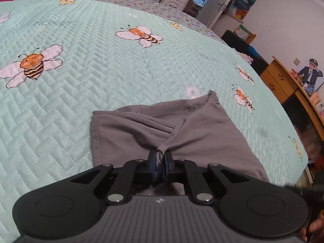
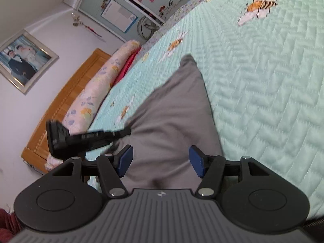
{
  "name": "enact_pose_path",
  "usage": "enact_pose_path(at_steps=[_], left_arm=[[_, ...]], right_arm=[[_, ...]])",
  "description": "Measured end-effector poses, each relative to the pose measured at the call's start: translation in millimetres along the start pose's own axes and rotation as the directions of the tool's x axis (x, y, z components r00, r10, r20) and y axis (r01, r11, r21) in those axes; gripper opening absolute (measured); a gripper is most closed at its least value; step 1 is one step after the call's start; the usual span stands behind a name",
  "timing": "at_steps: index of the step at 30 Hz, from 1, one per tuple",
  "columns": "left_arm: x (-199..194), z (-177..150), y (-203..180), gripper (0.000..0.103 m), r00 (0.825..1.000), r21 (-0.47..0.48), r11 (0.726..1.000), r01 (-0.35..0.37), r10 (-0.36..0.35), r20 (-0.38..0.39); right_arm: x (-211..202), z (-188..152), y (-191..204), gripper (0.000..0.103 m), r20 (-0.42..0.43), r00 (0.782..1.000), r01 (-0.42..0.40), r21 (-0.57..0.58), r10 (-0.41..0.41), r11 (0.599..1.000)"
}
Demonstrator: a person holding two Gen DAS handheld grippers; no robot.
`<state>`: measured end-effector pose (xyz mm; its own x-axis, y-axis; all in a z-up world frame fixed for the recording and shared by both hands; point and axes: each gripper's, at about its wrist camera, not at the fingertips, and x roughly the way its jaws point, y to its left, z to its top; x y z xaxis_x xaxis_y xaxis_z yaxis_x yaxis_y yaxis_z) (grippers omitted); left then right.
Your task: Fold clothes
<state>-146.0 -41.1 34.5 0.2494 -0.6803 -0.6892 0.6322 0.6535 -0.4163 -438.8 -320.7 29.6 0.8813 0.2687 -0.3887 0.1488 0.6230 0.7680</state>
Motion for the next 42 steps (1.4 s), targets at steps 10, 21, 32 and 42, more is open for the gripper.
enact_pose_path(at_steps=[10,21,32,42], left_arm=[[-35.8,-2.4,-27.2,0.046,0.982,-0.024,1.000,0.000,0.005,0.187],[-2.5,-19.5,-10.8,0.036,0.992,-0.034,0.994,-0.106,0.108,0.068],[-3.7,-23.3,-13.1,0.042,0.991,-0.045,0.994,-0.102,0.106,0.087],[-38.9,-18.4,-42.6,0.048,0.984,-0.003,0.998,-0.059,0.059,0.169]], right_arm=[[68.4,92.0,1.3,0.062,0.004,1.000,-0.024,-0.188,0.025,0.982],[178.0,176.3,-77.2,0.031,-0.054,0.995,-0.076,0.071,0.079,0.995],[141.4,133.9,-56.4,0.039,-0.059,0.998,-0.005,-0.001,0.005,1.000],[45.7,82.4,7.6,0.052,0.014,0.995,-0.094,-0.121,0.097,0.988]])
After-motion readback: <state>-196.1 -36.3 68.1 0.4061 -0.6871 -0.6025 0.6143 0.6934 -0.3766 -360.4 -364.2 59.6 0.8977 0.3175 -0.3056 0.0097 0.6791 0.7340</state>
